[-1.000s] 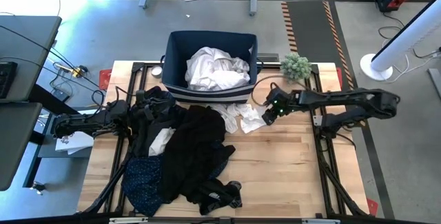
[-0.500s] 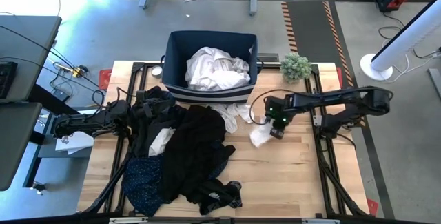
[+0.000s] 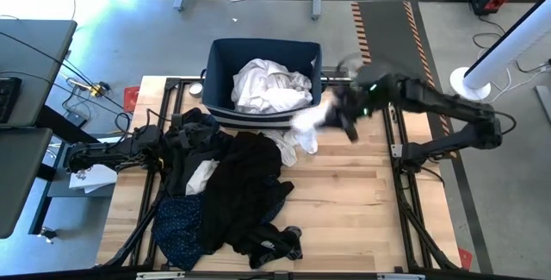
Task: Sort clothes
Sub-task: Put the top right white sock into the laundry bin
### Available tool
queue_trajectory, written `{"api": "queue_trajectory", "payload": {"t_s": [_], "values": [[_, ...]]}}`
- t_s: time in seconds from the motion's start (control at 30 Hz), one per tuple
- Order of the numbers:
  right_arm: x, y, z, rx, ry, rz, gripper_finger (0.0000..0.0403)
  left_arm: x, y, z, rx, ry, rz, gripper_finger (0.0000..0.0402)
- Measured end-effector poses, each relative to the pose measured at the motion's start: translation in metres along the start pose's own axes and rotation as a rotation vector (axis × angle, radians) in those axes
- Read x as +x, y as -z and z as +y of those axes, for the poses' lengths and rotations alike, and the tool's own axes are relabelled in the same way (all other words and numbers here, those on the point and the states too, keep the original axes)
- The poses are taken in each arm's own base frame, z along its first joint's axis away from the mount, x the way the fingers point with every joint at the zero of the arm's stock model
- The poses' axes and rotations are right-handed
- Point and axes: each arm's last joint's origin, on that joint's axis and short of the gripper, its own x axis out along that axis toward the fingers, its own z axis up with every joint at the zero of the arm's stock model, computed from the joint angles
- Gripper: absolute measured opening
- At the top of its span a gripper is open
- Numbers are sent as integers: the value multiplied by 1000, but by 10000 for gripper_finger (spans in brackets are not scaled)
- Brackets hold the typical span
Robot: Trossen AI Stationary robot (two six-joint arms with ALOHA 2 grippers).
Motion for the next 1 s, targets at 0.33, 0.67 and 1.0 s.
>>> {"api": "queue_trajectory", "payload": {"t_s": [0.33,0.67,1.0], "values": [[5,-96,-34,-136,547,-368,5,0,1,-1,-14,16,23,126],[51,-100,-107,-6,739,-70,127,0,2,-1,-17,44,67,126],[30,-76,-54,11,586,263,173,0,3,-2,-17,65,102,126]]}}
